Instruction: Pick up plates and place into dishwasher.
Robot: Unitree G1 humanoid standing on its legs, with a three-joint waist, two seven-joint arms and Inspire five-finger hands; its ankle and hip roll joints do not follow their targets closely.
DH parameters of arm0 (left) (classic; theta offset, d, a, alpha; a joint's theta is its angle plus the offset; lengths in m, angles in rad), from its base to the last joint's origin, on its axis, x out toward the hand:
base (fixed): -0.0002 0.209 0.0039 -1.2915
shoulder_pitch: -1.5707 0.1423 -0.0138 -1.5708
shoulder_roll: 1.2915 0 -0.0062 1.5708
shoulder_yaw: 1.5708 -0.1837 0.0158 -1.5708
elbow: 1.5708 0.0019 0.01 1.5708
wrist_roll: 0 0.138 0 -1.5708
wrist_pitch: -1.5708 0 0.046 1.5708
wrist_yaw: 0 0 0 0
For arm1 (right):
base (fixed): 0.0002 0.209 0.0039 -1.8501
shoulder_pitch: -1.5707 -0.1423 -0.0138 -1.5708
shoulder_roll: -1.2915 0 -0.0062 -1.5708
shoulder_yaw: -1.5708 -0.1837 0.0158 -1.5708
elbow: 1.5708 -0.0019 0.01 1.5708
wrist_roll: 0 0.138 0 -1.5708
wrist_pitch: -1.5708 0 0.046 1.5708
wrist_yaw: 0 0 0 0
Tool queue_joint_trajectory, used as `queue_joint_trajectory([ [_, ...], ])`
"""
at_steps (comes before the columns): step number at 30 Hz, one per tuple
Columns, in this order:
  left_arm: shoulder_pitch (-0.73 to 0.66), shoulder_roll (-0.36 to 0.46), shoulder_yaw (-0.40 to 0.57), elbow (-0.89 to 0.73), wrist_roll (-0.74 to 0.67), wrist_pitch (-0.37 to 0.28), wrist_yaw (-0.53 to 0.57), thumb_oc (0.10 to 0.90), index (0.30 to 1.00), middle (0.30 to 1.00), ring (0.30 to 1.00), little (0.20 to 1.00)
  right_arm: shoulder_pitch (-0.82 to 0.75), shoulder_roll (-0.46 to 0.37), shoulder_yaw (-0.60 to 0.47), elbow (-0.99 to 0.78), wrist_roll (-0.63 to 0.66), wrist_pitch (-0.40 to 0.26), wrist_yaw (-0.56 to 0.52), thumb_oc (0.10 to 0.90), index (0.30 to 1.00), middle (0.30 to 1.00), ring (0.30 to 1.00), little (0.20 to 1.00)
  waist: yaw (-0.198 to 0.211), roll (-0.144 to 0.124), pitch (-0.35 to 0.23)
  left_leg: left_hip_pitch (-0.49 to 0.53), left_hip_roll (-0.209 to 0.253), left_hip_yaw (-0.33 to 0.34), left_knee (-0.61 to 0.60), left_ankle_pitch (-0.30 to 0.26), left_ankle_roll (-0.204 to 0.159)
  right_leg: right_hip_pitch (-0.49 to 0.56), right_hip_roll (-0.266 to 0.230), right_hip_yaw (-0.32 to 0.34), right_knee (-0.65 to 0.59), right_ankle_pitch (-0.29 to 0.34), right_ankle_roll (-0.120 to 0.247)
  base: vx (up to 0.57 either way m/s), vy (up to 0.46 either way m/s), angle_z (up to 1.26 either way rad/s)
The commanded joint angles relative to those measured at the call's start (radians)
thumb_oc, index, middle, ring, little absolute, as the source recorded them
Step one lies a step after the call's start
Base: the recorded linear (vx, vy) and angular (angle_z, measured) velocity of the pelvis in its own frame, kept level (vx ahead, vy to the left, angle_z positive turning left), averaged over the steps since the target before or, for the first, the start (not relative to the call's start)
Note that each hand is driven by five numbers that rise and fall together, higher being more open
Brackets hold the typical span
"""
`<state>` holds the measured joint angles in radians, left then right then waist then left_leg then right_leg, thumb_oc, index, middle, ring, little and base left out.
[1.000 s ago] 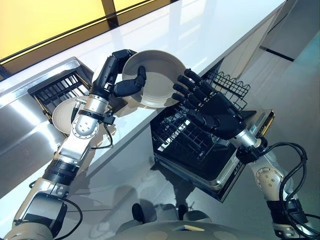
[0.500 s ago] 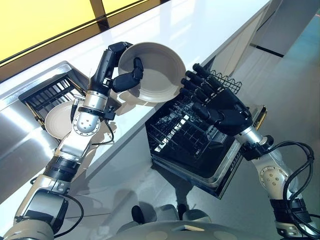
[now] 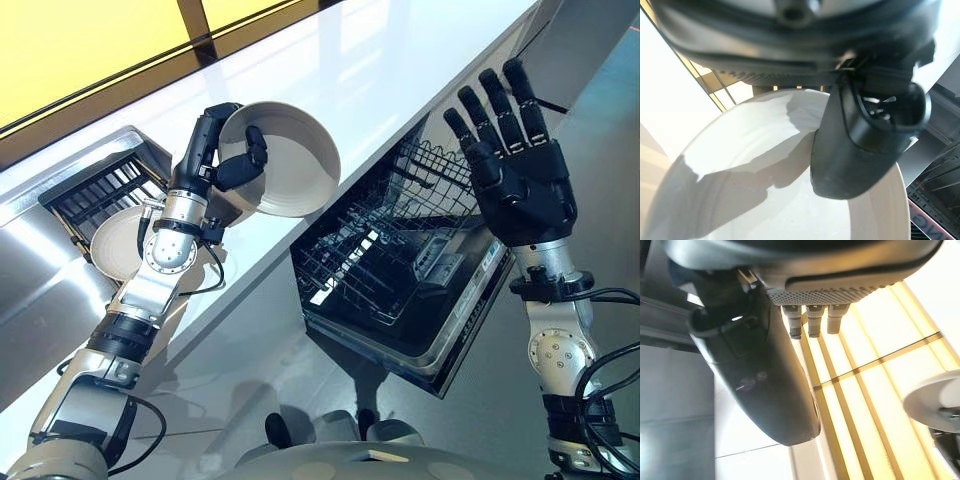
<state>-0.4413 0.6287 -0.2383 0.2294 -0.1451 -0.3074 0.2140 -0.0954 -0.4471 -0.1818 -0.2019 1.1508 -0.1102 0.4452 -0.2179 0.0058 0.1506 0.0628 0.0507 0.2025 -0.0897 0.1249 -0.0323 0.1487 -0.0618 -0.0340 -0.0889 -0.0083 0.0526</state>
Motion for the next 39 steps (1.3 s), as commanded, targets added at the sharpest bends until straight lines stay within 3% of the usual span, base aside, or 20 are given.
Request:
queue_joint_trajectory([
  [1, -0.203, 0.002, 0.059, 0.029, 0.002, -0.102, 0.037, 0.1, 0.3, 0.3, 0.3, 0.2, -0.111, -0.009, -0.04, -0.028, 0.008, -0.07, 0.019, 0.8, 0.9, 0.9, 0.9, 0.9, 0.029, -0.001, -0.101, 0.082, -0.058, -0.016, 0.002, -0.138, 0.012, -0.059, 0.012, -0.028, 0.008, 0.072, 0.044, 0.0, 0.0, 0.0],
  [6, -0.223, -0.013, 0.039, -0.045, 0.007, -0.091, 0.034, 0.1, 0.3, 0.3, 0.3, 0.2, -0.112, -0.013, 0.016, -0.016, -0.038, -0.024, 0.019, 0.8, 0.9, 0.9, 0.9, 0.9, 0.04, -0.005, -0.102, 0.079, -0.059, -0.028, 0.002, -0.136, 0.011, -0.057, 0.011, -0.035, 0.007, 0.073, 0.044, 0.0, -0.006, 0.01],
  [21, -0.26, -0.05, -0.004, -0.218, 0.011, -0.085, 0.003, 0.1, 0.3, 0.3, 0.3, 0.2, -0.142, -0.004, 0.111, -0.02, -0.169, 0.029, -0.035, 0.8, 0.9, 0.9, 0.9, 0.9, 0.06, -0.015, -0.096, 0.074, -0.059, -0.053, 0.002, -0.135, 0.008, -0.051, 0.01, -0.053, 0.002, 0.074, 0.044, 0.0, -0.009, 0.04],
  [39, -0.29, -0.097, -0.073, -0.213, 0.061, -0.061, -0.011, 0.1, 0.3, 0.3, 0.3, 0.2, -0.195, 0.037, 0.171, -0.039, -0.121, 0.066, -0.024, 0.8, 0.9, 0.9, 0.9, 0.9, 0.063, -0.017, -0.091, 0.078, -0.056, -0.052, 0.002, -0.136, 0.01, -0.047, 0.011, -0.05, 0.002, 0.074, 0.044, 0.0, 0.0, 0.0],
])
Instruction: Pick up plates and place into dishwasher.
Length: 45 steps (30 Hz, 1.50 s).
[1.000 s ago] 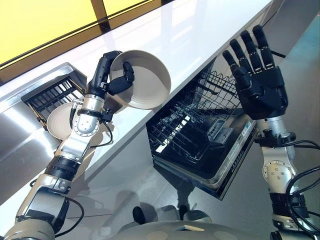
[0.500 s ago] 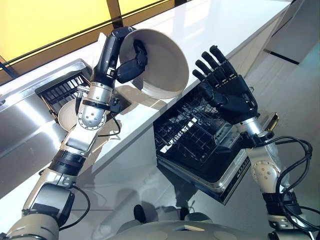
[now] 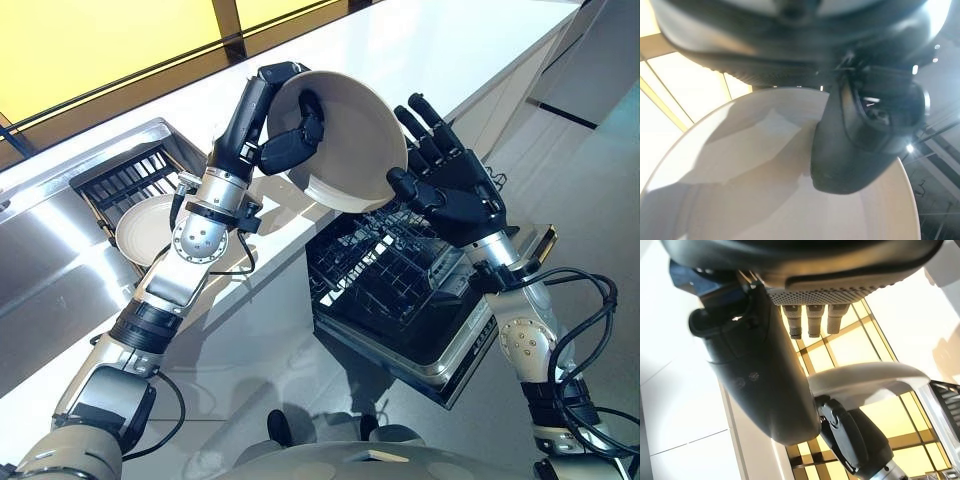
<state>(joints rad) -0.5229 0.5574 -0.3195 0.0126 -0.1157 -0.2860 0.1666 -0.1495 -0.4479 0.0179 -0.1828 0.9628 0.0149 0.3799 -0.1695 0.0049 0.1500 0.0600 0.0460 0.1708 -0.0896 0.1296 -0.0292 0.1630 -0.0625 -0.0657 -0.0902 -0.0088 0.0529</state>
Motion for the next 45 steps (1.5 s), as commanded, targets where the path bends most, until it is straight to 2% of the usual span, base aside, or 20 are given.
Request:
queue_joint_trajectory([
  [1, -0.214, -0.025, 0.001, 0.01, 0.032, -0.085, 0.039, 0.1, 0.3, 0.3, 0.3, 0.2, -0.146, 0.041, -0.022, -0.06, 0.071, -0.056, 0.041, 0.8, 0.9, 0.9, 0.9, 0.9, 0.014, -0.017, -0.091, 0.08, -0.051, -0.021, 0.002, -0.141, 0.006, -0.062, 0.012, -0.018, 0.003, 0.075, 0.043, 0.0, 0.0, 0.0],
  [9, -0.242, -0.036, -0.025, 0.06, 0.014, -0.106, 0.046, 0.1, 0.3, 0.3, 0.3, 0.2, -0.171, 0.052, 0.012, -0.058, 0.076, -0.02, 0.058, 0.8, 0.9, 0.9, 0.9, 0.9, 0.01, -0.02, -0.094, 0.082, -0.048, -0.018, 0.002, -0.139, 0.004, -0.062, 0.013, -0.016, 0.003, 0.075, 0.043, 0.0, 0.0, 0.0],
  [13, -0.269, -0.04, -0.04, 0.075, 0.012, -0.107, 0.043, 0.1, 0.3, 0.3, 0.3, 0.2, -0.18, 0.049, 0.026, -0.05, 0.036, 0.01, 0.052, 0.8, 0.9, 0.9, 0.9, 0.9, 0.005, -0.02, -0.094, 0.082, -0.047, -0.013, 0.002, -0.139, 0.004, -0.064, 0.014, -0.013, 0.003, 0.075, 0.043, 0.0, 0.0, 0.0],
  [16, -0.29, -0.047, -0.056, 0.062, 0.018, -0.091, 0.04, 0.1, 0.3, 0.3, 0.3, 0.2, -0.192, 0.033, 0.045, -0.031, -0.016, 0.003, 0.043, 0.8, 0.9, 0.9, 0.9, 0.9, 0.003, -0.019, -0.092, 0.084, -0.047, -0.014, 0.002, -0.139, 0.004, -0.063, 0.015, -0.011, 0.003, 0.075, 0.042, 0.0, 0.0, 0.0],
  [17, -0.297, -0.05, -0.063, 0.054, 0.02, -0.084, 0.041, 0.1, 0.3, 0.3, 0.3, 0.2, -0.198, 0.03, 0.053, -0.024, -0.017, 0.0, 0.041, 0.723, 0.834, 0.834, 0.834, 0.823, 0.003, -0.019, -0.092, 0.084, -0.046, -0.014, 0.002, -0.138, 0.004, -0.063, 0.015, -0.012, 0.003, 0.075, 0.043, 0.0, 0.0, 0.0],
  [18, -0.298, -0.052, -0.065, 0.049, 0.022, -0.083, 0.043, 0.1, 0.3, 0.3, 0.3, 0.2, -0.2, 0.032, 0.056, -0.024, -0.019, 0.0, 0.036, 0.608, 0.735, 0.735, 0.735, 0.708, 0.004, -0.019, -0.092, 0.083, -0.047, -0.015, 0.002, -0.139, 0.003, -0.063, 0.015, -0.012, 0.003, 0.074, 0.043, 0.0, 0.0, 0.0],
  [19, -0.298, -0.055, -0.067, 0.043, 0.03, -0.082, 0.045, 0.1, 0.3, 0.3, 0.3, 0.2, -0.202, 0.031, 0.06, -0.023, -0.032, -0.005, 0.029, 0.1, 0.3, 0.3, 0.3, 0.2, 0.005, -0.02, -0.091, 0.082, -0.047, -0.016, 0.002, -0.139, 0.003, -0.063, 0.015, -0.012, 0.003, 0.074, 0.043, 0.0, 0.0, 0.0],
  [29, -0.294, -0.023, -0.049, -0.012, 0.067, -0.093, 0.069, 0.1, 0.3, 0.3, 0.3, 0.2, -0.209, -0.013, 0.056, -0.019, -0.108, -0.014, 0.003, 0.1, 0.3, 0.3, 0.3, 0.2, 0.008, -0.02, -0.091, 0.083, -0.047, -0.021, 0.002, -0.139, 0.001, -0.06, 0.015, -0.014, 0.003, 0.073, 0.045, 0.0, 0.0, 0.0],
  [37, -0.29, -0.015, -0.043, -0.041, 0.08, -0.069, 0.062, 0.1, 0.3, 0.3, 0.3, 0.2, -0.2, -0.023, 0.047, -0.015, -0.115, -0.038, -0.01, 0.1, 0.3, 0.3, 0.3, 0.2, 0.01, -0.02, -0.089, 0.086, -0.048, -0.024, 0.002, -0.142, 0.002, -0.057, 0.014, -0.016, 0.003, 0.072, 0.045, 0.0, 0.0, 0.0],
  [38, -0.286, -0.014, -0.041, -0.046, 0.076, -0.059, 0.052, 0.306, 0.476, 0.476, 0.476, 0.406, -0.198, -0.021, 0.044, -0.016, -0.116, -0.041, -0.011, 0.1, 0.3, 0.3, 0.3, 0.2, 0.011, -0.02, -0.09, 0.085, -0.049, -0.026, 0.002, -0.141, 0.002, -0.057, 0.014, -0.017, 0.003, 0.073, 0.045, 0.0, 0.0, 0.0],
  [39, -0.28, -0.013, -0.039, -0.045, 0.074, -0.053, 0.041, 0.8, 0.9, 0.9, 0.9, 0.9, -0.194, -0.02, 0.042, -0.017, -0.118, -0.045, -0.009, 0.1, 0.3, 0.3, 0.3, 0.2, 0.012, -0.02, -0.09, 0.085, -0.048, -0.026, 0.002, -0.142, 0.002, -0.057, 0.014, -0.018, 0.003, 0.072, 0.046, 0.0, 0.0, 0.0],
  [45, -0.222, 0.016, -0.012, -0.066, 0.007, -0.046, -0.024, 0.8, 0.9, 0.9, 0.9, 0.9, -0.17, -0.022, 0.018, -0.021, -0.109, -0.059, -0.019, 0.1, 0.3, 0.3, 0.3, 0.2, 0.028, -0.016, -0.09, 0.084, -0.05, -0.036, 0.002, -0.141, 0.001, -0.055, 0.01, -0.024, 0.003, 0.072, 0.048, 0.0, 0.0, 0.0],
])
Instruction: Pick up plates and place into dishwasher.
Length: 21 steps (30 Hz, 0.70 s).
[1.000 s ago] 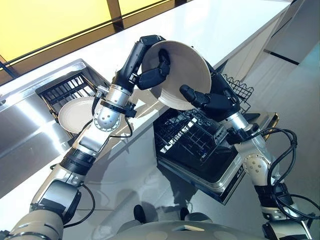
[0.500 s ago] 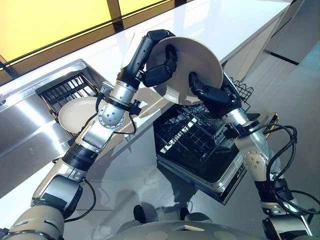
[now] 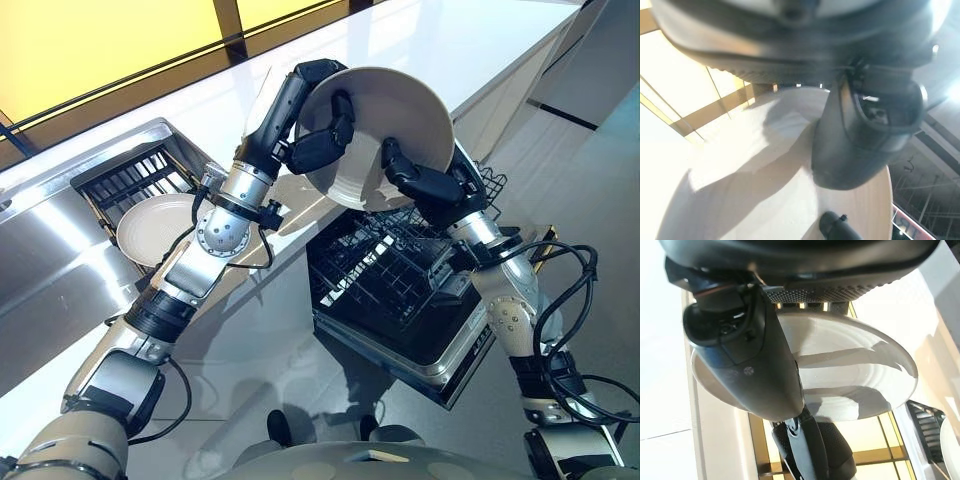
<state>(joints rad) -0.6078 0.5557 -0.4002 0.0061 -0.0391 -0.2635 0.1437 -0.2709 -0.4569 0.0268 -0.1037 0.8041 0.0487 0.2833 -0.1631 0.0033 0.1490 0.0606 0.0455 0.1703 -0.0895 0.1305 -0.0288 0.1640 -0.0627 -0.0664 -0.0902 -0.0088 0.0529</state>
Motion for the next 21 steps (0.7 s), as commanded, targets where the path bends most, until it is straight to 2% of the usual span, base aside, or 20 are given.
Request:
queue_joint_trajectory([
  [1, -0.123, 0.021, 0.079, -0.063, -0.081, -0.073, -0.018, 0.8, 0.9, 0.9, 0.9, 0.9, -0.043, -0.014, 0.006, -0.099, 0.051, -0.097, 0.076, 0.1, 0.3, 0.3, 0.3, 0.2, 0.025, -0.014, -0.089, 0.083, -0.049, -0.036, 0.002, -0.142, 0.001, -0.055, 0.008, -0.027, 0.003, 0.072, 0.048, 0.0, 0.0, 0.0],
  [6, -0.063, 0.046, 0.115, -0.118, -0.168, -0.056, -0.141, 0.8, 0.9, 0.9, 0.9, 0.9, -0.011, -0.022, -0.016, -0.101, 0.041, -0.113, 0.07, 0.1, 0.3, 0.3, 0.3, 0.2, 0.043, -0.012, -0.088, 0.08, -0.052, -0.049, 0.002, -0.142, 0.002, -0.052, 0.004, -0.041, 0.003, 0.071, 0.049, 0.0, -0.003, 0.01],
  [9, -0.013, 0.074, 0.151, -0.157, -0.175, -0.056, -0.173, 0.8, 0.9, 0.9, 0.9, 0.9, 0.021, -0.028, -0.033, -0.108, 0.036, -0.134, 0.058, 0.1, 0.3, 0.3, 0.3, 0.2, 0.056, -0.012, -0.086, 0.078, -0.055, -0.059, 0.002, -0.141, 0.002, -0.05, 0.0, -0.052, 0.003, 0.071, 0.05, 0.01, -0.019, 0.08],
  [12, 0.043, 0.102, 0.199, -0.183, -0.172, -0.08, -0.193, 0.8, 0.9, 0.9, 0.9, 0.9, 0.045, -0.037, -0.059, -0.114, 0.044, -0.155, 0.055, 0.1, 0.3, 0.3, 0.3, 0.2, 0.069, -0.013, -0.084, 0.076, -0.057, -0.069, 0.002, -0.141, 0.002, -0.048, -0.003, -0.061, 0.003, 0.07, 0.051, 0.0, -0.019, 0.11],
  [15, 0.1, 0.133, 0.264, -0.202, -0.128, -0.141, -0.147, 0.8, 0.9, 0.9, 0.9, 0.9, 0.073, -0.039, -0.082, -0.122, 0.052, -0.16, 0.056, 0.1, 0.3, 0.3, 0.3, 0.2, 0.081, -0.014, -0.085, 0.073, -0.058, -0.078, 0.002, -0.14, 0.002, -0.048, -0.006, -0.069, 0.003, 0.069, 0.052, 0.0, -0.017, 0.07],
  [21, 0.238, 0.146, 0.402, -0.238, -0.243, -0.172, -0.21, 0.8, 0.9, 0.9, 0.9, 0.9, 0.138, -0.028, -0.124, -0.128, 0.05, -0.183, 0.05, 0.1, 0.3, 0.3, 0.3, 0.2, 0.101, -0.013, -0.086, 0.07, -0.055, -0.087, 0.002, -0.136, 0.0, -0.047, -0.012, -0.085, 0.003, 0.068, 0.053, 0.01, -0.019, 0.12],
])
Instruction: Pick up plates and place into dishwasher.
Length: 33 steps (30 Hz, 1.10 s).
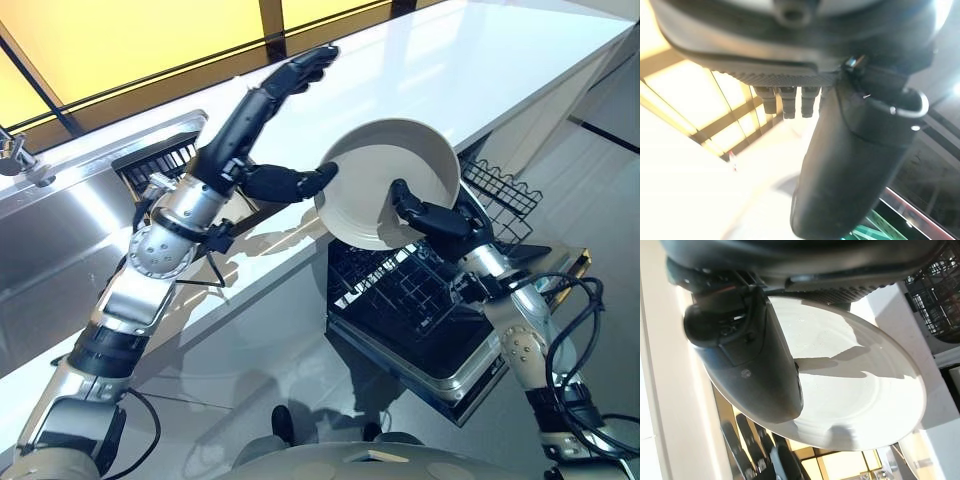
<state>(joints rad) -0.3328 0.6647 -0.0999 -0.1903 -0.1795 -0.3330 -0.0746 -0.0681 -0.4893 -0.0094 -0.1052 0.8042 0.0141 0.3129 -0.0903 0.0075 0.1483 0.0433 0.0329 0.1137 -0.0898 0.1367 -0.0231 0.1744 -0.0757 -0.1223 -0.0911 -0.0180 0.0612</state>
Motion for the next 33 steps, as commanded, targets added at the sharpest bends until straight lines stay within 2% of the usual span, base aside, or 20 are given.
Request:
queue_joint_trajectory([
  [1, -0.018, 0.035, 0.124, -0.047, -0.121, -0.099, 0.0, 0.8, 0.9, 0.9, 0.9, 0.9, -0.061, 0.004, -0.098, -0.126, 0.049, -0.155, 0.015, 0.1, 0.3, 0.3, 0.3, 0.2, 0.032, -0.018, -0.085, 0.086, -0.042, -0.032, 0.003, -0.141, -0.006, -0.057, 0.0, -0.033, 0.004, 0.078, 0.044, 0.01, -0.012, 0.04],
  [6, 0.068, 0.064, 0.223, -0.029, -0.037, -0.109, 0.099, 0.8, 0.9, 0.9, 0.9, 0.9, -0.044, -0.01, -0.151, -0.122, 0.02, -0.207, -0.042, 0.1, 0.3, 0.3, 0.3, 0.2, 0.042, -0.014, -0.084, 0.086, -0.042, -0.039, 0.003, -0.139, -0.009, -0.054, -0.001, -0.039, 0.004, 0.076, 0.045, 0.0, -0.002, 0.01],
  [9, 0.135, 0.116, 0.318, 0.046, 0.036, -0.108, 0.244, 0.8, 0.9, 0.9, 0.9, 0.9, -0.02, -0.036, -0.215, -0.116, -0.008, -0.243, -0.09, 0.1, 0.3, 0.3, 0.3, 0.2, 0.044, -0.011, -0.083, 0.086, -0.042, -0.042, 0.003, -0.138, -0.009, -0.051, -0.002, -0.043, 0.004, 0.074, 0.045, 0.02, 0.003, 0.04],
  [10, 0.147, 0.122, 0.336, 0.062, 0.033, -0.107, 0.261, 0.8, 0.9, 0.9, 0.9, 0.9, -0.015, -0.041, -0.227, -0.113, -0.015, -0.251, -0.093, 0.1, 0.3, 0.3, 0.3, 0.2, 0.045, -0.01, -0.083, 0.086, -0.042, -0.042, 0.003, -0.137, -0.009, -0.051, -0.002, -0.044, 0.004, 0.074, 0.045, 0.02, 0.01, 0.05],
  [13, 0.201, 0.11, 0.407, 0.126, 0.03, -0.073, 0.342, 0.8, 0.9, 0.9, 0.9, 0.9, 0.013, -0.05, -0.278, -0.099, -0.05, -0.255, -0.114, 0.1, 0.3, 0.3, 0.3, 0.2, 0.041, -0.01, -0.086, 0.084, -0.042, -0.044, 0.003, -0.134, -0.009, -0.052, -0.002, -0.046, 0.004, 0.074, 0.045, 0.02, 0.007, 0.09],
  [17, 0.244, 0.086, 0.447, 0.145, 0.044, -0.05, 0.36, 0.8, 0.9, 0.9, 0.9, 0.9, 0.056, -0.062, -0.331, -0.085, -0.079, -0.269, -0.144, 0.1, 0.3, 0.3, 0.3, 0.2, 0.034, -0.013, -0.085, 0.082, -0.042, -0.043, 0.003, -0.134, -0.009, -0.054, -0.002, -0.046, 0.004, 0.072, 0.045, 0.01, -0.003, 0.02],
  [20, 0.284, 0.079, 0.479, 0.156, 0.104, -0.048, 0.393, 0.8, 0.9, 0.9, 0.9, 0.9, 0.098, -0.07, -0.383, -0.061, -0.12, -0.309, -0.207, 0.1, 0.3, 0.3, 0.3, 0.2, 0.027, -0.016, -0.084, 0.082, -0.042, -0.039, 0.003, -0.136, -0.009, -0.055, -0.002, -0.043, 0.004, 0.071, 0.045, 0.0, 0.0, 0.0],
  [26, 0.324, 0.099, 0.504, 0.172, 0.087, 0.009, 0.358, 0.8, 0.9, 0.9, 0.9, 0.9, 0.157, -0.088, -0.442, -0.018, -0.239, -0.359, -0.319, 0.1, 0.3, 0.3, 0.3, 0.2, 0.012, -0.015, -0.078, 0.086, -0.042, -0.032, 0.003, -0.139, -0.01, -0.06, 0.003, -0.03, 0.004, 0.073, 0.047, 0.0, -0.001, -0.01],
  [30, 0.331, 0.114, 0.503, 0.174, 0.068, 0.007, 0.367, 0.8, 0.9, 0.9, 0.9, 0.9, 0.186, -0.122, -0.448, 0.012, -0.476, -0.345, -0.433, 0.1, 0.3, 0.3, 0.3, 0.2, 0.006, -0.012, -0.072, 0.086, -0.041, -0.025, 0.003, -0.137, -0.01, -0.063, 0.005, -0.021, 0.004, 0.076, 0.047, 0.0, 0.005, -0.06],
  [33, 0.326, 0.118, 0.498, 0.155, 0.07, 0.024, 0.371, 0.8, 0.9, 0.9, 0.9, 0.9, 0.202, -0.155, -0.445, 0.024, -0.567, -0.308, -0.465, 0.1, 0.3, 0.3, 0.3, 0.2, 0.002, -0.012, -0.065, 0.084, -0.041, -0.024, 0.003, -0.137, -0.01, -0.066, 0.006, -0.016, 0.004, 0.077, 0.048, -0.02, 0.002, -0.07],
])
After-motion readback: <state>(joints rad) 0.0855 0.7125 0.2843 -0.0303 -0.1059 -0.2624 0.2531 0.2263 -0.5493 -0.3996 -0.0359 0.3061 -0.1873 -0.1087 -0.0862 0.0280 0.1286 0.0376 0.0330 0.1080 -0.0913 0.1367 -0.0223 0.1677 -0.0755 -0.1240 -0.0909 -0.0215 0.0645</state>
